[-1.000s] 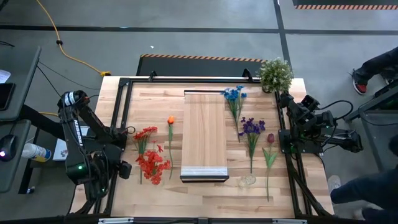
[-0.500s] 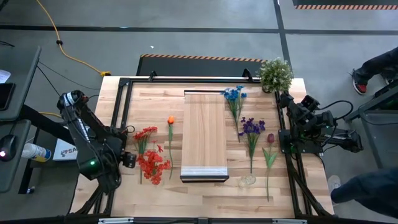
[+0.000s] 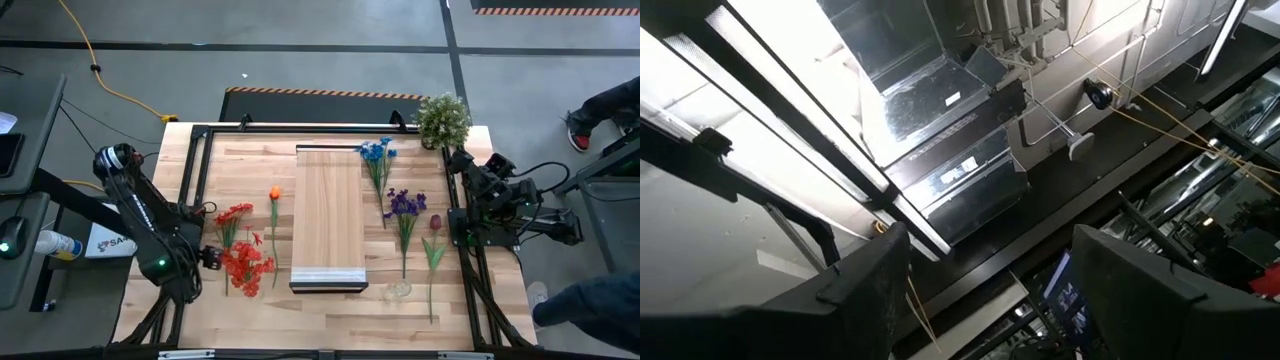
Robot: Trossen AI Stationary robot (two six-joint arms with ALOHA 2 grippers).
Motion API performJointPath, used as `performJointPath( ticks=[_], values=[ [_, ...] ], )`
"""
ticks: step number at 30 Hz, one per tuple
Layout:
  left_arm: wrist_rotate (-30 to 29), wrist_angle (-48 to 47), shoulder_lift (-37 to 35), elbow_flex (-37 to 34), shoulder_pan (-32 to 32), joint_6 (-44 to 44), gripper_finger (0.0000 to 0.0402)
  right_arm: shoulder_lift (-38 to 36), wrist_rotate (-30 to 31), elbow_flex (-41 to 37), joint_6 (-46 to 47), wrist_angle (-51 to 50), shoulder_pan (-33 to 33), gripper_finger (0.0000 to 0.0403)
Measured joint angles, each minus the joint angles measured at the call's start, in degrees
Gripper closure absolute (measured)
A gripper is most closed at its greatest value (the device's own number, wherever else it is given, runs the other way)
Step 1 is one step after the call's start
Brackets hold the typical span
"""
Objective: Pick and place flowers into a vace then onto a shelf
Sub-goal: Put the orange flowers into the left transparent vase
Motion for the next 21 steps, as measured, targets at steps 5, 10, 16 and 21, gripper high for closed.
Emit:
performJointPath(
  ticks=[5,10,16,21],
  values=[
    [-2.2,7.1,0.0,-4.0,0.0,-0.1,0.0105,0.0,0.2,0.0,-0.1,0.3,0.0,0.0136],
    [-4.8,10.6,0.0,-5.9,0.8,-0.2,0.0108,0.0,1.3,0.0,-0.2,0.3,0.0,0.0136],
    [-5.6,11.8,0.0,-6.9,4.7,0.9,0.0106,0.0,1.3,0.0,-0.2,0.3,0.0,0.0135],
    [-7.8,13.1,0.0,-6.9,6.4,1.1,0.0107,0.0,1.3,0.0,-0.2,0.3,0.0,0.0136]
  ],
)
